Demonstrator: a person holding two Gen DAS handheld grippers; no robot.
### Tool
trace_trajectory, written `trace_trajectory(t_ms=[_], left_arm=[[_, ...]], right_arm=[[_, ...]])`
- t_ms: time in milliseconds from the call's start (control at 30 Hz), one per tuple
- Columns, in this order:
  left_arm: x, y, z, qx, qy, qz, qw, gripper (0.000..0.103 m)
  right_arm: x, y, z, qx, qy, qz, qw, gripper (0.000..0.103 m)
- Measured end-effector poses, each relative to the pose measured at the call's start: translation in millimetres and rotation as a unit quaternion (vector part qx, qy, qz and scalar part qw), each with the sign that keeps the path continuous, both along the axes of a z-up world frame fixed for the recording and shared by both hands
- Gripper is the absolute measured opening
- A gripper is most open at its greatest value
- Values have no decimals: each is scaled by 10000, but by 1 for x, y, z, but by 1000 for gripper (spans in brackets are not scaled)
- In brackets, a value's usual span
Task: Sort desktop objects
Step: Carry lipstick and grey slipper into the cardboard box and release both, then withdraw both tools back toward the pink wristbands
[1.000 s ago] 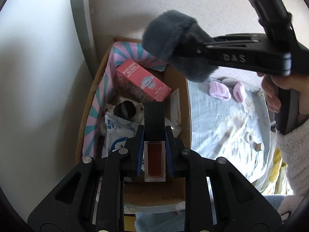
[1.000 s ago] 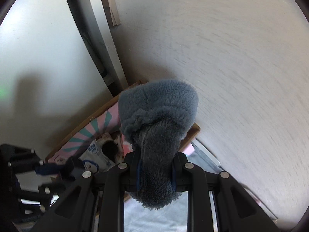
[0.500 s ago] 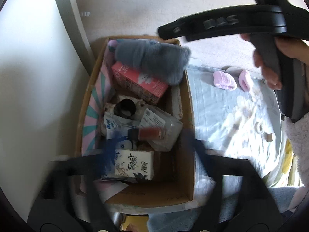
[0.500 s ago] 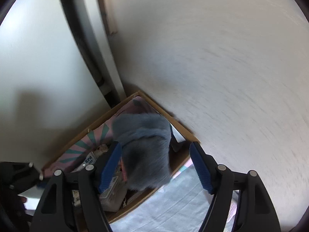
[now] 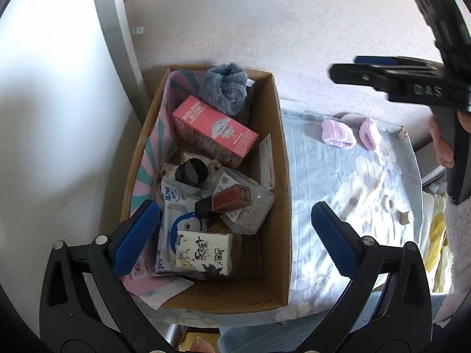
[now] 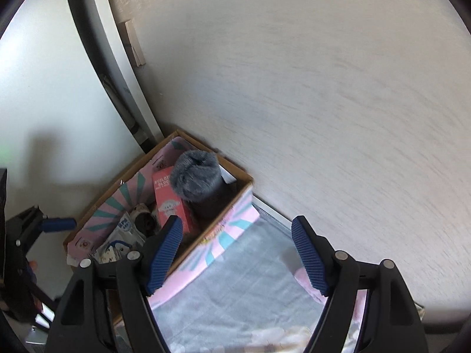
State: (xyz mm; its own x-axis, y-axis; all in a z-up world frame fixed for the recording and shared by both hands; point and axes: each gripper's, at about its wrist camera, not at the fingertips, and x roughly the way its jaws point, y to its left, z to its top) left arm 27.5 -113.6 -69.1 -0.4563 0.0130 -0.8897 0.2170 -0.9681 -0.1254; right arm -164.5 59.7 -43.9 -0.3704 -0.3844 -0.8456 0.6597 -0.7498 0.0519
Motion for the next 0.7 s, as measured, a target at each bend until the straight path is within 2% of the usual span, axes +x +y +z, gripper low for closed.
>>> trace_trajectory(t_ms=[167, 367, 533, 700], left_arm=[[-2, 7, 17, -169, 134, -158, 9996, 103], [-17, 24, 39, -350, 468, -389, 9975, 103], [-41, 51, 47, -314, 543, -782, 9950, 103], [-69, 86, 43, -117, 509, -1109, 9925, 103]], right_arm=[[26, 50, 34, 327, 543, -280, 9976, 73], [45, 136, 65, 399, 615, -1069, 9916, 73], [66, 204, 75, 325, 670, -1783, 9812, 73], [96, 257, 68, 324, 630, -2274, 9712, 73]])
